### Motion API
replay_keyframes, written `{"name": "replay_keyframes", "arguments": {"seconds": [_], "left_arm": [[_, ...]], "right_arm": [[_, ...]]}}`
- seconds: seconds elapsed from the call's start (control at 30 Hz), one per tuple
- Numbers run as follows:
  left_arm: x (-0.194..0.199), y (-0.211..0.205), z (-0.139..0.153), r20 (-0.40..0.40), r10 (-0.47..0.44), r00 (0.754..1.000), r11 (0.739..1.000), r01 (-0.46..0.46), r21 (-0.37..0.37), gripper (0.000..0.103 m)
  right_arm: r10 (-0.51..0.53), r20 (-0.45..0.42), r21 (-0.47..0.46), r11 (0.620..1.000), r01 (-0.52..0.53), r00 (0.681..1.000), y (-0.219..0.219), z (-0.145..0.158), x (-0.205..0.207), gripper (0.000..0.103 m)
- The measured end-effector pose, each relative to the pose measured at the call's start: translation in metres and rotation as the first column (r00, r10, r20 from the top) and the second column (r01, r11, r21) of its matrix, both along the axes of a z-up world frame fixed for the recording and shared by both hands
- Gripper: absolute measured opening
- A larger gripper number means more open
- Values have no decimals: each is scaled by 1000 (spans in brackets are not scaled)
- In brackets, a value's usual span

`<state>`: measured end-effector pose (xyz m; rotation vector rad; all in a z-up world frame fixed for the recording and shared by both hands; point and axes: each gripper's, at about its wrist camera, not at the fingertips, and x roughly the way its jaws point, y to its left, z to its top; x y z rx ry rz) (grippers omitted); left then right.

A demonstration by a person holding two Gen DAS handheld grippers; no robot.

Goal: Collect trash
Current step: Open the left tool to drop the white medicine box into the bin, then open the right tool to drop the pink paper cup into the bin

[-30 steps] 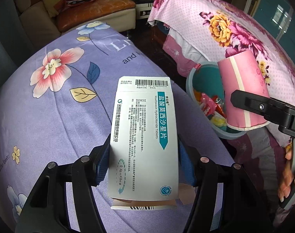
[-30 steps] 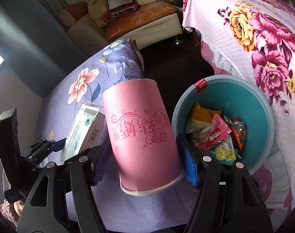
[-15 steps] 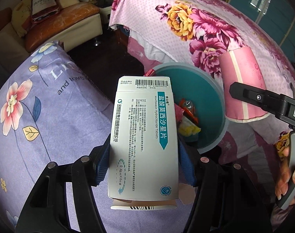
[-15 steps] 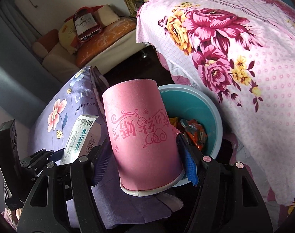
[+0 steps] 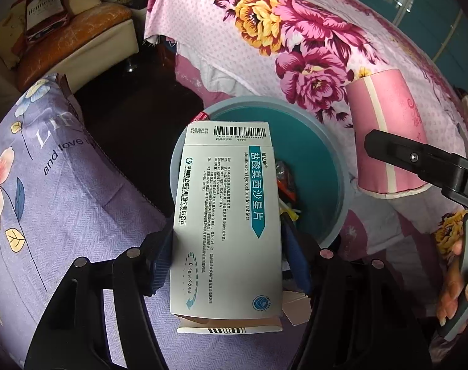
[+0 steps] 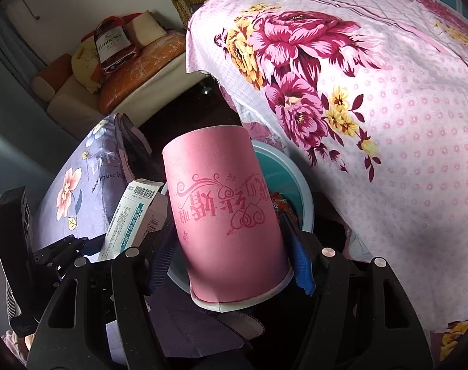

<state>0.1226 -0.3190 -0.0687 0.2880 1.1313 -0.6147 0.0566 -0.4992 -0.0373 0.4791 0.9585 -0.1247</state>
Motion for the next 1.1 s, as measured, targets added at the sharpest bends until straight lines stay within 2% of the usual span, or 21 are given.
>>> {"name": "replay_keyframes", "arguments": {"seconds": [0.13,0.23,0.27,0.7,1.1], "left_arm": [[5,-1,-3,-14,4,1000,1000,-4,-11,72],[9,1,-4,-27,24,999,1000,-25,-20,89],[11,3,-4,-26,32,999,999,-33,-24,90],[20,32,-6,-52,105,993,994,-107,-37,94],[20,52,-4,-10,146,989,989,-146,-20,94]], "right_arm": [[-8,-6,-7,1000,8,1000,-4,1,1,62],[-12,-11,-10,1000,12,1000,-5,1,2,62],[-12,-13,-11,1000,12,1000,-5,1,3,62],[10,-42,-24,1000,-11,999,4,-3,18,63],[35,-72,-46,998,-39,997,19,-7,35,64]]}}
